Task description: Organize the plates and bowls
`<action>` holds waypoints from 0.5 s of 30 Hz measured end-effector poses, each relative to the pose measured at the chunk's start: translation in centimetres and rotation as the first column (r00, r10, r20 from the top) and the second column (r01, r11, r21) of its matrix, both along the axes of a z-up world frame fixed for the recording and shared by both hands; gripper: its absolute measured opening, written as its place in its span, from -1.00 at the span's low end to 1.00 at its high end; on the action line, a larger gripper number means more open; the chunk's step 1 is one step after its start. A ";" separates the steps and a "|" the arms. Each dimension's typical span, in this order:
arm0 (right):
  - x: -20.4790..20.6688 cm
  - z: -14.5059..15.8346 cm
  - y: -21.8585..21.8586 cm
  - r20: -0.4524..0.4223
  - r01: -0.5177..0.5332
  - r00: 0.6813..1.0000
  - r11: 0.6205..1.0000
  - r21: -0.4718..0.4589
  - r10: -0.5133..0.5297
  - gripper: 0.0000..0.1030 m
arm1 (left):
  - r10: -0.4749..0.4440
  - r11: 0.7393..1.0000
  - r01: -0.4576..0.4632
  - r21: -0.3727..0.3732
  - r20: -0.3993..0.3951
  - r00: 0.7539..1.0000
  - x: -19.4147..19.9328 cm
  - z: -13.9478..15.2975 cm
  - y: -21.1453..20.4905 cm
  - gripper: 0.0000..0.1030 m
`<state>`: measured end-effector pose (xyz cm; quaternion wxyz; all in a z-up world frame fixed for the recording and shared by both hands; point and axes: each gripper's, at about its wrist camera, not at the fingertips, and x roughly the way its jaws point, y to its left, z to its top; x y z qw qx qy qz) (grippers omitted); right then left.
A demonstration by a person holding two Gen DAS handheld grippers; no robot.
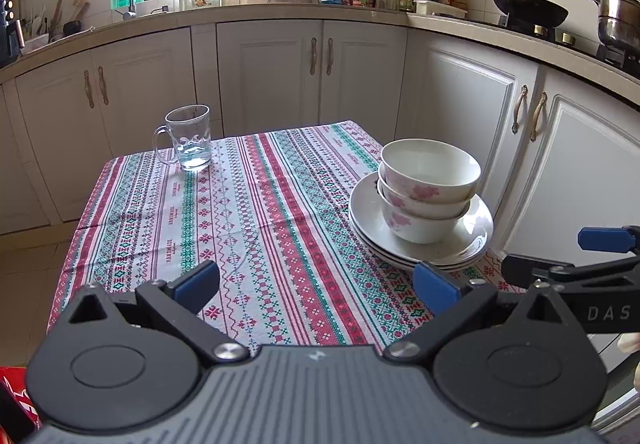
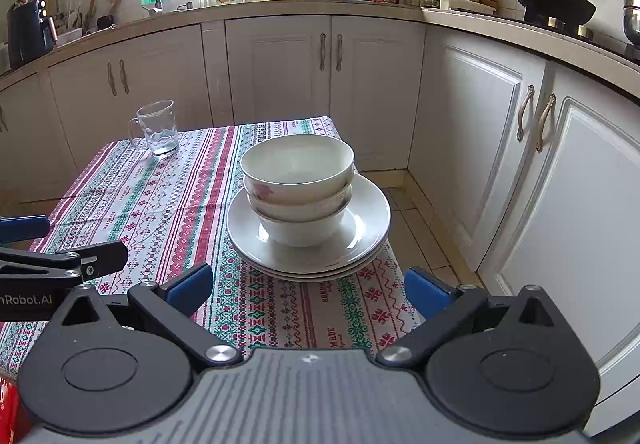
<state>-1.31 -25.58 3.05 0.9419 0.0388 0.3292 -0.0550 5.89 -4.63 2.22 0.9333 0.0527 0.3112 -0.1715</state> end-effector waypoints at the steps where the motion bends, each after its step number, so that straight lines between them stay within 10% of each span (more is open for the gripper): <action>1: 0.0 0.0 0.0 0.000 0.001 1.000 1.000 -0.002 -0.001 1.00 | 0.002 1.000 -0.002 0.001 -0.001 1.000 0.0 0.0 0.0 0.99; 15: -0.1 0.1 0.1 0.005 0.008 1.000 1.000 -0.012 -0.008 1.00 | 0.015 1.000 -0.015 0.009 0.003 1.000 -0.1 0.2 -0.2 0.99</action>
